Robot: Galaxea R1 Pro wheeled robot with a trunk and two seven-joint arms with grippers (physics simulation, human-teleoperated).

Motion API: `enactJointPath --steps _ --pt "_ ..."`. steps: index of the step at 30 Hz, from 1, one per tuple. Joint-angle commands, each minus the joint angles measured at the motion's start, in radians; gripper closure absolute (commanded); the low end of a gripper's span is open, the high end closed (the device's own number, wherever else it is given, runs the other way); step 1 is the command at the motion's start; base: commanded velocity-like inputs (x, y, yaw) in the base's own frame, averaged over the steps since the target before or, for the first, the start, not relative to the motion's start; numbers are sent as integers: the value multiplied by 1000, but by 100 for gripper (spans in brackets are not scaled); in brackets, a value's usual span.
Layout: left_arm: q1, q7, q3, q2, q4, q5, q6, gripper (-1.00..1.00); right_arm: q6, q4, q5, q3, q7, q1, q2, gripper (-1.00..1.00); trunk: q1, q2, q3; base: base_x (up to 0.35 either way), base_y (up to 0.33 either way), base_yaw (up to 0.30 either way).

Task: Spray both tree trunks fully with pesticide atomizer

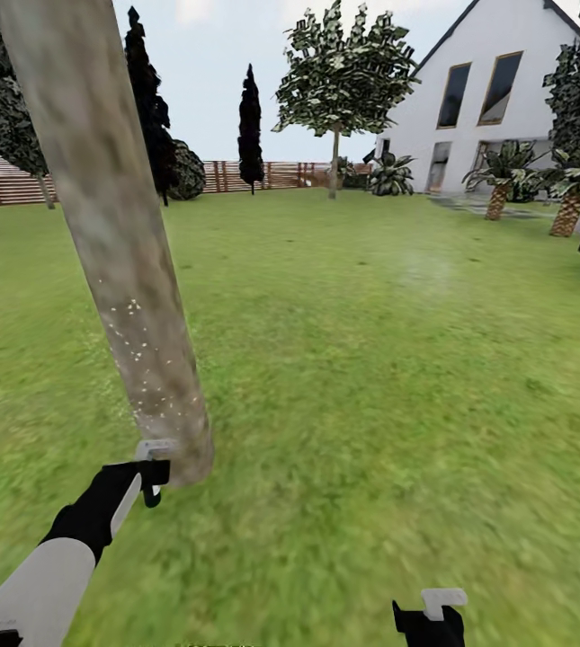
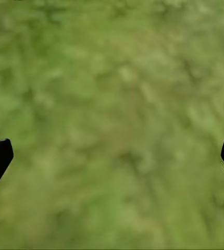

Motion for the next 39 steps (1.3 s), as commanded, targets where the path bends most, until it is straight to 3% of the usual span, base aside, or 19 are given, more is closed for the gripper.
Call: enactJointPath --steps 1,9,18,39 --pt "0 0 0 0 0 0 0 100 0 0 0 0 0 0 0 -100 0 0 0 1 -270 274" --pt "0 1 -1 -4 0 1 2 100 0 0 0 0 0 0 0 -100 0 0 0 64 -269 277" --pt "0 1 -1 -6 0 1 2 100 0 0 0 0 0 0 0 -100 0 0 0 146 -267 66" --pt "0 1 0 -14 0 1 0 100 0 0 0 0 0 0 0 -100 0 0 0 86 -268 273"
